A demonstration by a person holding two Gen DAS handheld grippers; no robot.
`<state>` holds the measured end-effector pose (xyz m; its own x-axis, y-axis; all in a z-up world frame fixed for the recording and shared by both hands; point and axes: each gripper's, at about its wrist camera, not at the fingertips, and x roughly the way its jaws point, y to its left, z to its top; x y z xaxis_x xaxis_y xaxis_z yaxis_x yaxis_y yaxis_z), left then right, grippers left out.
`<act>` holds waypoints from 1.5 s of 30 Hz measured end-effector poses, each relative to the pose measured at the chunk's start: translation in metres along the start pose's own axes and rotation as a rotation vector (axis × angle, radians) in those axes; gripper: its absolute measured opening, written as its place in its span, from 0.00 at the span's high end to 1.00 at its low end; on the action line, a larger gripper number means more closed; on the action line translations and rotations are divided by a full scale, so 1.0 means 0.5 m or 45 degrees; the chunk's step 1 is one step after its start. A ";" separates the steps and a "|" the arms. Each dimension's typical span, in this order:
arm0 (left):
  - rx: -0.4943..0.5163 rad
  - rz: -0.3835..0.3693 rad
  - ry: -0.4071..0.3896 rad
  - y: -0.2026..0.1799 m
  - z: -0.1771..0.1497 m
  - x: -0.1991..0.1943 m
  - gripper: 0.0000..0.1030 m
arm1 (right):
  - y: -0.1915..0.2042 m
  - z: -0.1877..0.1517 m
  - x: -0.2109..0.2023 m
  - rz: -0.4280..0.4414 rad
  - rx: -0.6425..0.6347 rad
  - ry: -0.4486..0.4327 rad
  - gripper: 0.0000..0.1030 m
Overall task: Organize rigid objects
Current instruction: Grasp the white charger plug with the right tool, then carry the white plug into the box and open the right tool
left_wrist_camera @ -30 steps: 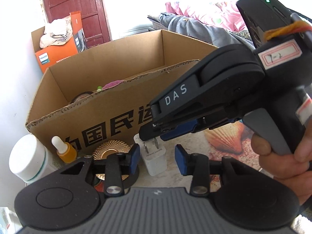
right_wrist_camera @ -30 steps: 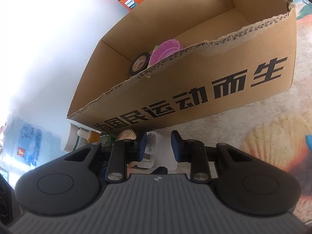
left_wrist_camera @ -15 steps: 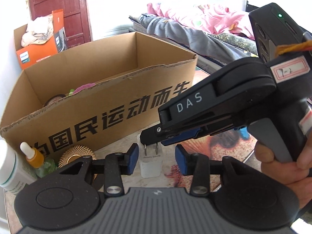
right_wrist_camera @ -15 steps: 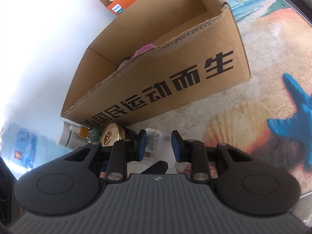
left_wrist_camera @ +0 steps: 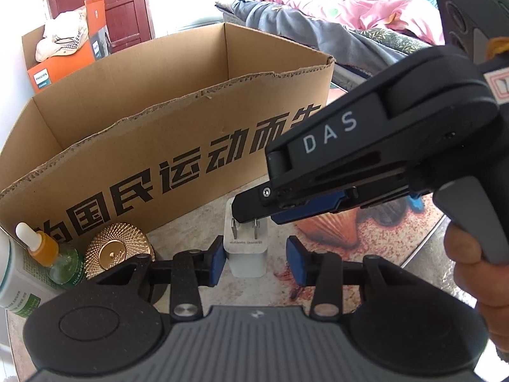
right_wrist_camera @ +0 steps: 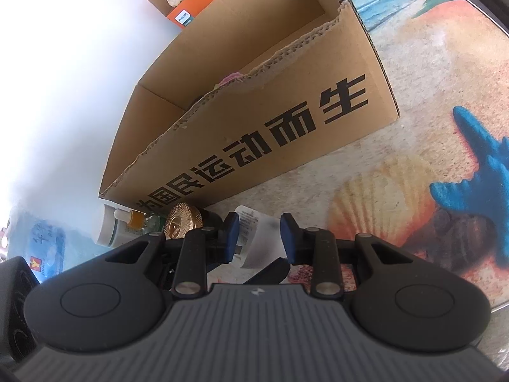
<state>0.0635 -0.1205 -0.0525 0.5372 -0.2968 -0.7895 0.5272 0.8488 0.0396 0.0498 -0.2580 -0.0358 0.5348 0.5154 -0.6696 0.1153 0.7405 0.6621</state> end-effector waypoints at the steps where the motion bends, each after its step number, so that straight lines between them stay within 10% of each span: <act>1: -0.001 0.006 0.006 0.000 0.001 0.004 0.61 | -0.002 0.000 0.001 0.004 0.005 -0.001 0.71; 26: 0.001 0.118 -0.081 -0.021 0.047 -0.085 0.73 | 0.067 0.001 -0.089 0.107 -0.055 -0.100 0.70; 35: -0.058 0.175 -0.212 0.025 0.197 -0.142 0.72 | 0.176 0.151 -0.143 0.146 -0.243 -0.181 0.69; 45: -0.283 0.113 0.043 0.120 0.358 0.035 0.73 | 0.145 0.373 0.016 0.002 -0.240 0.070 0.69</act>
<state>0.2227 -0.1531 0.0457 0.5506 -0.2055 -0.8091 0.3192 0.9474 -0.0234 0.2185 -0.2806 0.0698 0.4879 0.5356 -0.6893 -0.0474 0.8047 0.5917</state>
